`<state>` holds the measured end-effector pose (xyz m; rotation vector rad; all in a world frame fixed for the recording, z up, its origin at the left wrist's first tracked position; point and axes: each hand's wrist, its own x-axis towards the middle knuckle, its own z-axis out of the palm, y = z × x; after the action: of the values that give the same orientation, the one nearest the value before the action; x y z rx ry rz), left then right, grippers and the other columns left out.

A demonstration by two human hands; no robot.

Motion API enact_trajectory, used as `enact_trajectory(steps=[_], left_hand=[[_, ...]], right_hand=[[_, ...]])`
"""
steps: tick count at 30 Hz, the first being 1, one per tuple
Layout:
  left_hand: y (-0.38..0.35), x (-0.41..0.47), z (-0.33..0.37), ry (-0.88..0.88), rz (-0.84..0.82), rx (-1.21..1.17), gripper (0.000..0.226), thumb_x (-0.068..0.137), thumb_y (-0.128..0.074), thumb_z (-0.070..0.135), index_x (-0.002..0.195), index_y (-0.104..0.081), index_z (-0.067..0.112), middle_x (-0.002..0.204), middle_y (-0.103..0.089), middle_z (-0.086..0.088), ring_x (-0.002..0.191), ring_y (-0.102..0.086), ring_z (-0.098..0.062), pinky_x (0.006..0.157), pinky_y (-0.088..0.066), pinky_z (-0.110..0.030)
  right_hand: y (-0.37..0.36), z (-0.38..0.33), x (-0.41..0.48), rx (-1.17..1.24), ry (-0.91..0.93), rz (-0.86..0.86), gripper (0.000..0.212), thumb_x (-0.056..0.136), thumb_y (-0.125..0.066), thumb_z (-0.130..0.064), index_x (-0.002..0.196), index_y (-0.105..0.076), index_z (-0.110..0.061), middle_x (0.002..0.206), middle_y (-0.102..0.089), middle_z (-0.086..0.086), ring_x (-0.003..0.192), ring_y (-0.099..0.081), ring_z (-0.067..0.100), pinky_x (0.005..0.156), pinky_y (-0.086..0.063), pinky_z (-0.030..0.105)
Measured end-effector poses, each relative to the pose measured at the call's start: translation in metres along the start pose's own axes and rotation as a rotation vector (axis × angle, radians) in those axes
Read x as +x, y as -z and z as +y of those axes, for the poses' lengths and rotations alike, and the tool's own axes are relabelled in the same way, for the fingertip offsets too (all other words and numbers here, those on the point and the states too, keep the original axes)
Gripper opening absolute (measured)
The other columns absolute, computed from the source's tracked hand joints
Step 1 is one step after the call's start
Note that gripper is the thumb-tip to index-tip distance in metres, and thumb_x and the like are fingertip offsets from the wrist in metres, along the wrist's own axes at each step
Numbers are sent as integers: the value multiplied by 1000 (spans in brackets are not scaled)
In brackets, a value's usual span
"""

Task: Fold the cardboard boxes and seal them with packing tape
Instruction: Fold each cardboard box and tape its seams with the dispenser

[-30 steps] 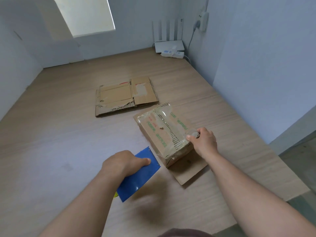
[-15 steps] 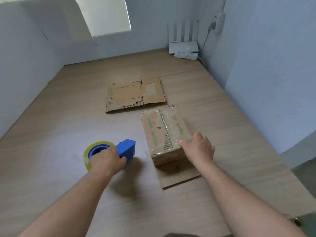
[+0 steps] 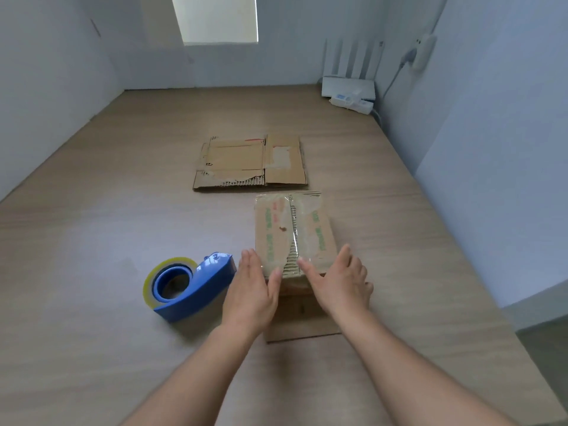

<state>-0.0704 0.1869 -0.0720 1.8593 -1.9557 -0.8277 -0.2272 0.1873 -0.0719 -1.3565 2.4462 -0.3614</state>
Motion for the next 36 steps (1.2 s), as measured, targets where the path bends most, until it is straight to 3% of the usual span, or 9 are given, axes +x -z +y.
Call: enact_trajectory(steps=[4, 8, 14, 18, 22, 24, 26, 30, 36], left_hand=[[-7, 18, 15, 238, -25, -150, 74, 98, -31, 54, 151, -4, 10, 146, -43, -9, 128, -47, -32, 99, -44, -45], [-16, 20, 9, 287, -9, -105, 76, 97, -27, 57, 153, 6, 17, 145, -45, -10, 126, -49, -34, 98, -45, -45], [-18, 20, -4, 181, 36, -68, 60, 101, -17, 48, 153, 6, 28, 136, -55, -6, 112, -57, -31, 90, -49, -44], [-11, 21, -15, 133, 33, -210, 55, 101, -23, 45, 151, 0, 41, 138, -54, -4, 113, -57, -29, 92, -45, -38], [6, 26, -19, 11, -110, -54, 53, 98, -21, 53, 135, 17, 59, 129, -60, -7, 100, -62, -28, 83, -45, -34], [11, 29, -14, -41, -215, 186, 69, 84, -19, 73, 139, 18, 57, 124, -62, -6, 98, -63, -24, 76, -46, -33], [8, 29, -8, -70, -213, 451, 88, 73, -18, 84, 145, 18, 47, 119, -64, -3, 95, -64, -22, 67, -45, -31], [-2, 30, -8, -109, -130, 598, 87, 80, -17, 77, 146, 24, 38, 110, -66, -2, 84, -64, -20, 58, -41, -29], [15, 41, -21, -98, -330, 386, 82, 91, -39, 63, 143, 23, 49, 118, -61, -12, 95, -61, -25, 81, -47, -29]], right_hand=[[-9, -18, -1, -52, 27, -18, 124, 63, -27, -92, 150, -3, -7, 144, -32, 10, 130, -35, 28, 98, -34, 49], [-18, -3, 4, -51, 108, -9, 94, 85, -32, -72, 152, -2, -13, 145, -31, 8, 130, -34, 26, 103, -28, 46], [-5, 27, 27, 92, 295, -60, 53, 101, -36, -33, 151, -21, -21, 140, -45, -1, 130, -38, 15, 115, -5, 41], [9, 35, 38, 217, 396, -69, 43, 100, -43, -18, 143, -41, -17, 136, -54, 6, 123, -47, 20, 114, -19, 35], [27, 41, 48, -56, 512, -226, 57, 99, -36, -45, 149, -27, -18, 140, -52, 4, 126, -47, 21, 114, -16, 36], [31, 33, 47, -343, 537, -250, 95, 77, -35, -81, 144, -27, -13, 126, -62, 7, 116, -56, 21, 111, -19, 46], [30, 18, 44, -515, 564, -174, 112, 59, -32, -94, 133, -32, -11, 110, -68, 6, 101, -64, 21, 105, -21, 54], [26, 12, 48, -635, 720, -103, 90, 76, -40, -80, 125, -32, -5, 104, -69, 10, 91, -67, 24, 103, -23, 50], [47, 37, 69, -525, 858, -334, 66, 94, -47, -50, 139, -22, -9, 116, -63, 18, 123, -48, 35, 101, -36, 37]])
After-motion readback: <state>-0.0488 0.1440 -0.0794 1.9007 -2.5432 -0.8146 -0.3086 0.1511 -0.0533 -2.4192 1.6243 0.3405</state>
